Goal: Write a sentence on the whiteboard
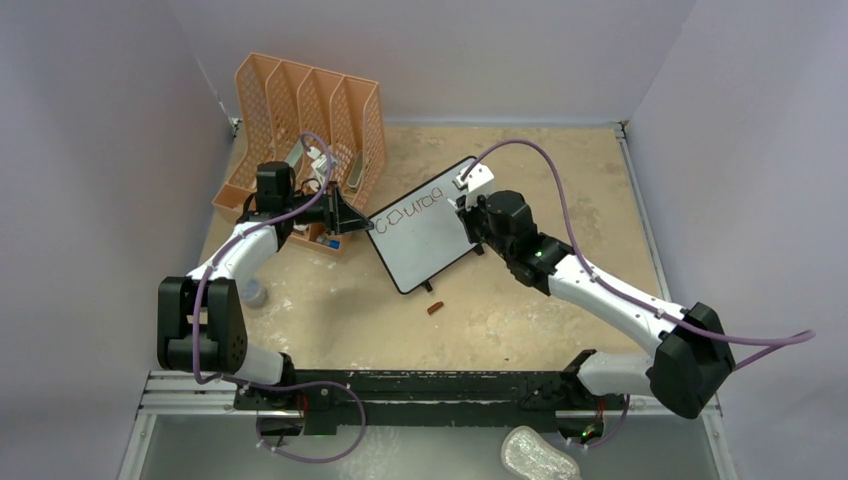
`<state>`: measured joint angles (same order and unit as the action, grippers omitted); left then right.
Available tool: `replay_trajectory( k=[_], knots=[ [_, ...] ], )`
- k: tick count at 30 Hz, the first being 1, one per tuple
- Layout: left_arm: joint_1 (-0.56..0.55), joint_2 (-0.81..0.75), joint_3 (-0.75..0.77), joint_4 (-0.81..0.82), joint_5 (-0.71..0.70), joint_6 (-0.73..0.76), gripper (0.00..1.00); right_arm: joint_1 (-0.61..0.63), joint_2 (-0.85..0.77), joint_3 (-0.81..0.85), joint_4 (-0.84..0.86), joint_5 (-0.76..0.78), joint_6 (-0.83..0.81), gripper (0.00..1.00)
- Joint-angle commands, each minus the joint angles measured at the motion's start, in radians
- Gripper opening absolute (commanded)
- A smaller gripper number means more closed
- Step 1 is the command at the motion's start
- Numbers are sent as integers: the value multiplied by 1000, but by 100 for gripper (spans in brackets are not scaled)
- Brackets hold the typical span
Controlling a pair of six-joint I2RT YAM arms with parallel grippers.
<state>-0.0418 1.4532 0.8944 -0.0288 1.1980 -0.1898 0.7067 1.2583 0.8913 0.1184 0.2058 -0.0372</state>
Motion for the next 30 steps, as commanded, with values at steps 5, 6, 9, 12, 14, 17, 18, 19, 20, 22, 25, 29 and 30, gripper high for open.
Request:
replay_trajectory(
  k=[5,6,9,12,14,17,18,19,20,22,25,29,30],
  knots=[
    [-20,22,6,-32,-14,44,0,-3,32,61,83,25,2,0],
    [-20,22,5,-32,-13,44,0,-3,34,63,85,24,2,0],
    [-21,24,6,-32,-12,44,0,-2,42,72,87,18,2,0],
    [-21,23,6,-31,-12,44,0,-3,45,75,90,16,0,0],
    [-21,23,6,-31,-13,44,0,-2,48,77,90,15,-1,0],
    [-21,22,6,-31,-12,44,0,-3,51,79,93,12,-3,0],
    [-21,22,6,-31,-12,44,0,-3,52,81,93,12,-3,0],
    [-21,24,5,-32,-12,44,0,-3,56,82,93,12,-3,0],
    [-21,22,6,-31,-13,44,0,-3,57,83,94,12,-3,0],
    [-21,23,5,-32,-12,44,0,-4,60,84,96,11,-3,0],
    [-21,22,6,-33,-13,44,0,-3,64,87,97,9,-4,0],
    [-21,22,7,-34,-12,46,0,-2,70,90,95,7,-4,0],
    [-21,22,7,-34,-12,46,0,-3,71,90,95,9,-4,0]
  ],
)
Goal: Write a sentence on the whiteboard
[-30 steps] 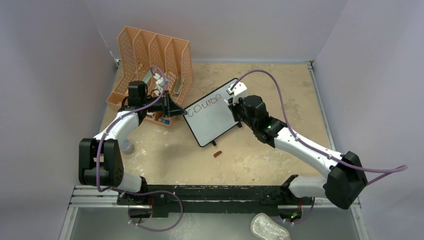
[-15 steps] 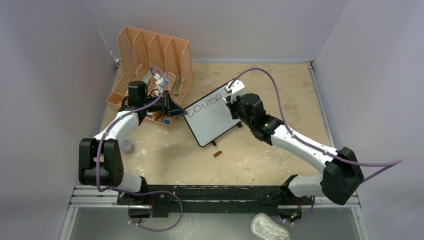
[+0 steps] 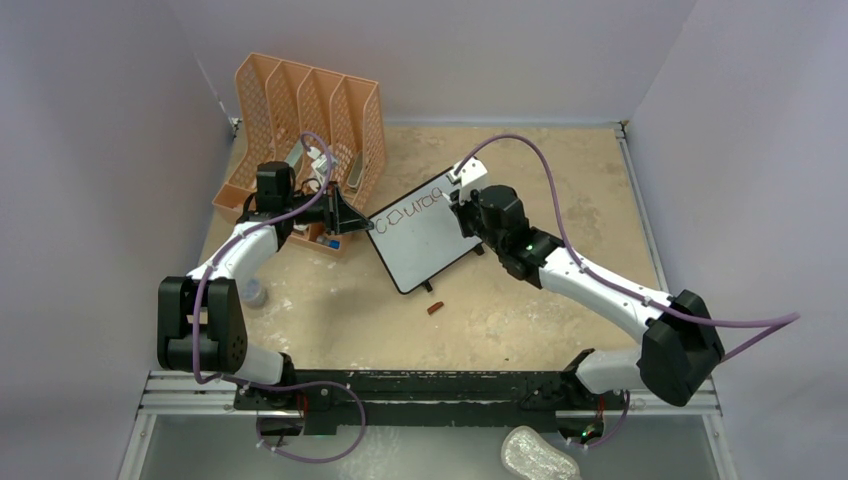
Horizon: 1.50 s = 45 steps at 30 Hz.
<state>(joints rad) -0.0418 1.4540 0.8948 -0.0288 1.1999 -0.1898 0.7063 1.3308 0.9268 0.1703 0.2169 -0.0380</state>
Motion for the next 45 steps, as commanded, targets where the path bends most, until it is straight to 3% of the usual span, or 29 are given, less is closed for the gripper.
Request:
replay_trajectory(
  k=[1,45],
  knots=[
    [-21,22,6,-34,-14,46,0,-3,1,54,43,-3,-3,0],
    [-21,23,6,-35,-18,47,0,-3,-39,-35,-79,-19,29,0]
  ],
)
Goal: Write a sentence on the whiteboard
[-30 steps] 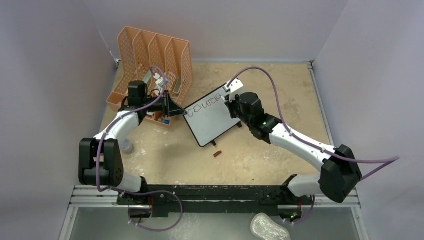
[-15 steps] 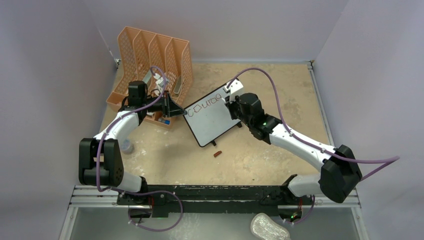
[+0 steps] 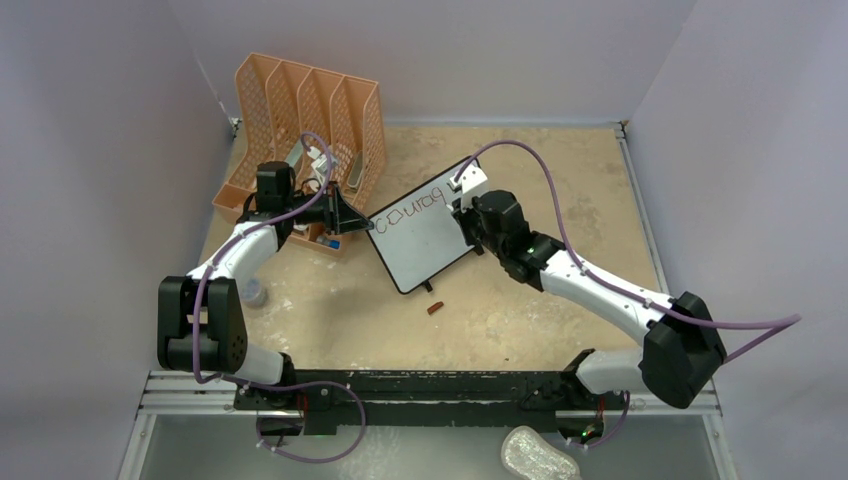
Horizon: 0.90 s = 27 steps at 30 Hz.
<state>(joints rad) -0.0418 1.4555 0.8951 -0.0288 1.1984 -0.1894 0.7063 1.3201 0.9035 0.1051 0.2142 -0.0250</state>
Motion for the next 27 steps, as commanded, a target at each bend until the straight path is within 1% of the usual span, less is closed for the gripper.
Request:
replay_trajectory(
  k=[1,27],
  knots=[
    [-21,22,6,-35,-16,47,0,-2,-28,-12,-16,-19,14,0],
    [-25,24,7,-35,-15,47,0,-1,1,62,-14,-119,-15,0]
  ],
)
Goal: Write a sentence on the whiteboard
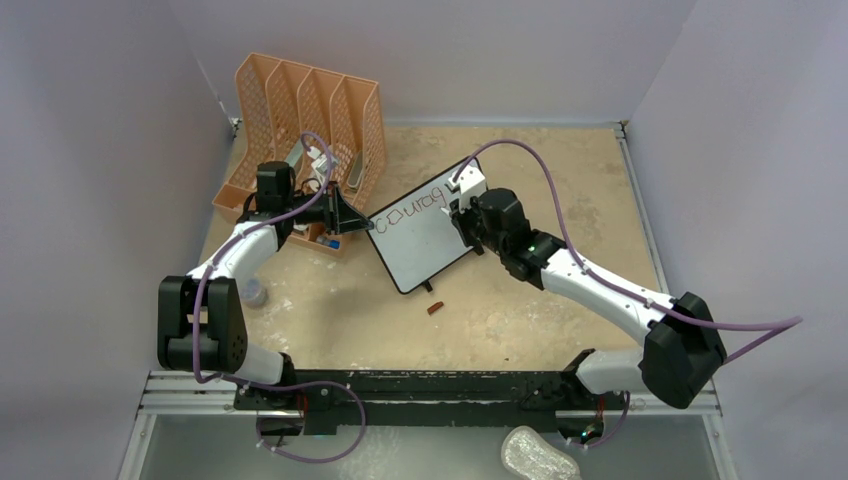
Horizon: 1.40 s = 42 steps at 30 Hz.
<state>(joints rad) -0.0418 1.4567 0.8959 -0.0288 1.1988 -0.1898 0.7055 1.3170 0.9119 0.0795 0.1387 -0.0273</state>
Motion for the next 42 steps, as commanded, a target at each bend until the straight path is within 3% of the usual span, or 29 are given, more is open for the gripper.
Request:
replay_trajectory(
  k=[1,22,42],
  knots=[
    [-24,22,5,-35,-15,47,0,0,4,56,12,-45,-13,0],
    [-24,17,8,-43,-27,50,0,-50,-74,37,72,-17,20,0],
    [-25,18,7,-43,-24,51,0,-86,-16,67,126,-73,20,0]
  ],
)
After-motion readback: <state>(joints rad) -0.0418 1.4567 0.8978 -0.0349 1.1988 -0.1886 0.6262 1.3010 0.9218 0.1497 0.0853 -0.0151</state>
